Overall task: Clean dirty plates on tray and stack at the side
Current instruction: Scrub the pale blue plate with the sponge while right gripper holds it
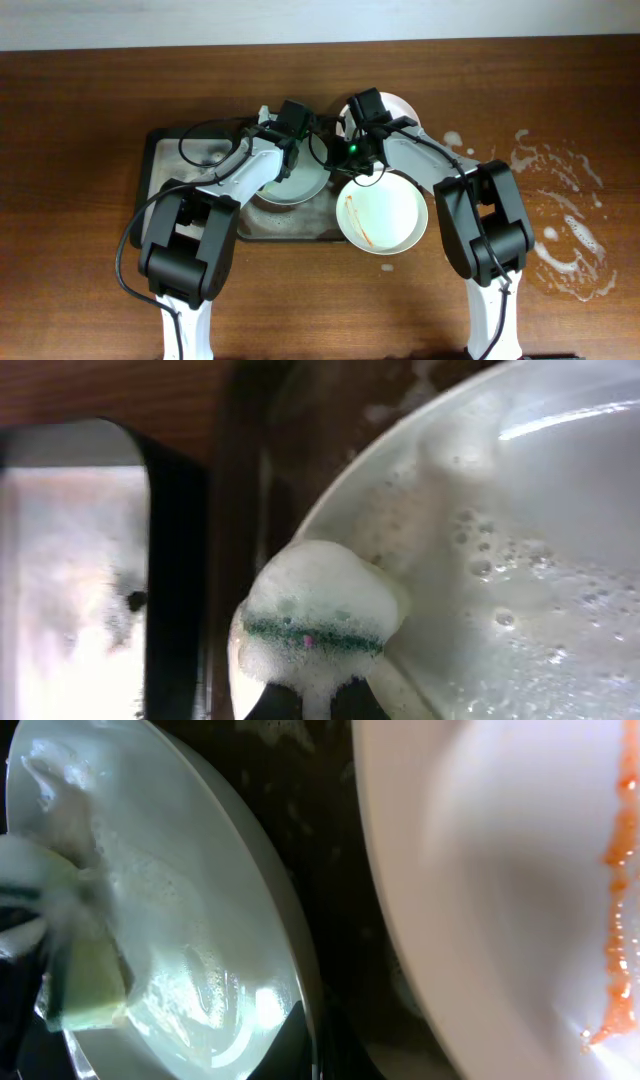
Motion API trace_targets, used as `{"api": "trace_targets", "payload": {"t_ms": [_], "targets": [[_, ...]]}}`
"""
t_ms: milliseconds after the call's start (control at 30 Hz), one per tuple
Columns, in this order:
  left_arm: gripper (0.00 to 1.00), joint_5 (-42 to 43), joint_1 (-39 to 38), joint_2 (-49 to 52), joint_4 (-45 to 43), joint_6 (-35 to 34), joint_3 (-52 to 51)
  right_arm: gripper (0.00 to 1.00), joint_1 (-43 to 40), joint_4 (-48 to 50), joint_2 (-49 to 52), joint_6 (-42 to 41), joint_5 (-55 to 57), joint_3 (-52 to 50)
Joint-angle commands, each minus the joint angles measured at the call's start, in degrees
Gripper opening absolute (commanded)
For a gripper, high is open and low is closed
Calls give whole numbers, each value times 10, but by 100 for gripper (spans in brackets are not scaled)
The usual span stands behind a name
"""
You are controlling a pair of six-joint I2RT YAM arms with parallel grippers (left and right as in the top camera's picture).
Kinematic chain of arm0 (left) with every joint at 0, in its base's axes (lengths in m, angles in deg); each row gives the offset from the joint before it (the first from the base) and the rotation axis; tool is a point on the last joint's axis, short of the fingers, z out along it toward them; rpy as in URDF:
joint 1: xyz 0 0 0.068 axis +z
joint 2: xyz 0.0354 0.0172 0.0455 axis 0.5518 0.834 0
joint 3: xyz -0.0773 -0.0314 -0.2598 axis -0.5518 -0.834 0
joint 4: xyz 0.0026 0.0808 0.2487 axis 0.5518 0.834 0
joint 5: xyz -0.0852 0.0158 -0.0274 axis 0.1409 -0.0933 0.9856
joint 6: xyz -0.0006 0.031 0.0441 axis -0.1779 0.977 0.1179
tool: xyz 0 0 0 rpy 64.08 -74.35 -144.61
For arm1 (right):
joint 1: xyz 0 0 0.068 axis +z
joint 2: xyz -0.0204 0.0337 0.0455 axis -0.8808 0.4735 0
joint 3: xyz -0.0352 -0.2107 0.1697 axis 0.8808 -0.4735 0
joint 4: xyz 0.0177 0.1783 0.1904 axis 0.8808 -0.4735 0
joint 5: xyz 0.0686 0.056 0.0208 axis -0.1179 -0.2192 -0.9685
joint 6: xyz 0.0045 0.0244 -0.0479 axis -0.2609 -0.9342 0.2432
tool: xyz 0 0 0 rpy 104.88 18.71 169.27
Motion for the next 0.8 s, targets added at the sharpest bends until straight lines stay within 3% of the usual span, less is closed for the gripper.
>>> {"api": "trace_targets", "payload": {"t_ms": [0,67,233,333,467,567,700,767], "targets": [[1,-47,6,10,-1,5,32,4,-2,-3,6,-2,1,0],[1,3,5,4,4,6,104,4,-2,-8,6,-2,2,0],[1,159,8,0,157,57,280,4,-2,-12,6,-2,2,0],[1,211,14,5,206,57,258,4,-2,-11,6,-2,2,0],[1,330,14,8,47,133,93,4,-2,-12,6,-2,2,0],[1,305,22,8,-57,131,26,4,-2,-12,6,-2,2,0],[1,148,34,17,-59,131,9,4,-2,-12,6,-2,2,0],[1,128,36,29,-59,131,9,4,-2,-12,6,-2,2,0]]}}
